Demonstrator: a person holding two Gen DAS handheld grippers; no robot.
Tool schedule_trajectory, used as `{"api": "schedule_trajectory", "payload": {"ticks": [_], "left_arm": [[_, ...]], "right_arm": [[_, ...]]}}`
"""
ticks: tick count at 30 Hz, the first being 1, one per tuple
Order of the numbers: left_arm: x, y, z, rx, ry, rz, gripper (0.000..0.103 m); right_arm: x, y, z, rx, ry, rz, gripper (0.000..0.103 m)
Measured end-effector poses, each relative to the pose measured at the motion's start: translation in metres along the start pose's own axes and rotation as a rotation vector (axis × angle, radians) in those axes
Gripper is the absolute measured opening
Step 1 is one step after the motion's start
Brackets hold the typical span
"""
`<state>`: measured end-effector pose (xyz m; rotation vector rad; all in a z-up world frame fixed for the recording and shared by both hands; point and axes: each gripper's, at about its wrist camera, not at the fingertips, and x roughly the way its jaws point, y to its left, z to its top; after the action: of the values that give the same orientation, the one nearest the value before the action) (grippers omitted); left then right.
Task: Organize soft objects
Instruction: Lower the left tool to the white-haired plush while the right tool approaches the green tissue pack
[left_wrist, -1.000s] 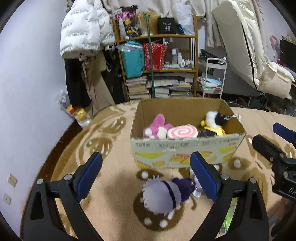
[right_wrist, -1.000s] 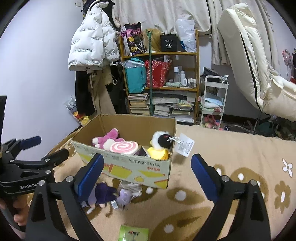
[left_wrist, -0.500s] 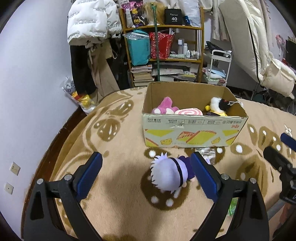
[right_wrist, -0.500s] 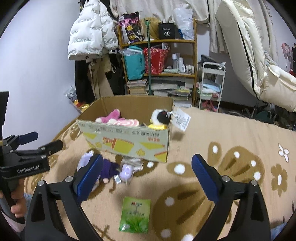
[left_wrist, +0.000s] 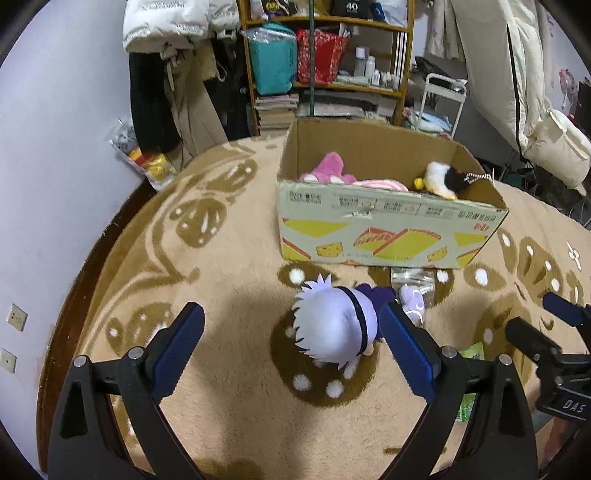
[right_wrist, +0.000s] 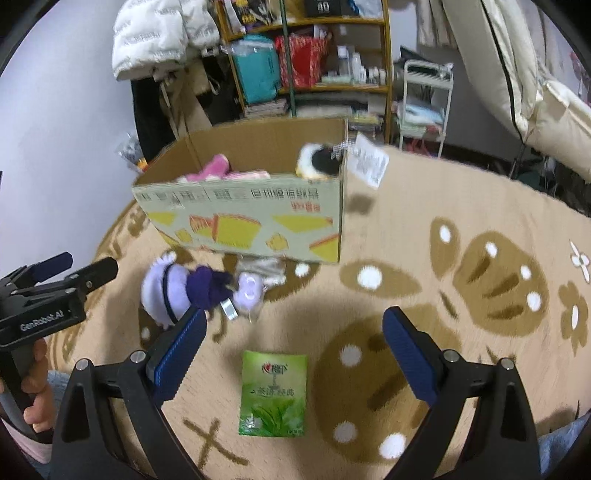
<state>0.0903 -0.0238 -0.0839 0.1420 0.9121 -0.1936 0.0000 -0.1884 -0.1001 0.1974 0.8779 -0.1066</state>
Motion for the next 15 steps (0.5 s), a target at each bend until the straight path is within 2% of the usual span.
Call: {"api": "schedule_trajectory", "payload": {"ticks": [6,10,15], "left_arm": [[0.021,-0.005,-0.001,0.013,0.058,0.001,0.095],[0.035,-0.006,-0.003,0.017,0.096,-0.001,0.095],[0.052,-0.011,-0.005,0.032,0.128,0.005,0.095]], "right_arm": [[0.018,-0.001,-0.003,0.001,0.079,-0.01,0.1],[0.032,-0.001,-0.006,-0.005,0.136,-0.061,0.1],[0.045,-0.002,-0.008,0.008,0.184,-0.04,0.1]]}}
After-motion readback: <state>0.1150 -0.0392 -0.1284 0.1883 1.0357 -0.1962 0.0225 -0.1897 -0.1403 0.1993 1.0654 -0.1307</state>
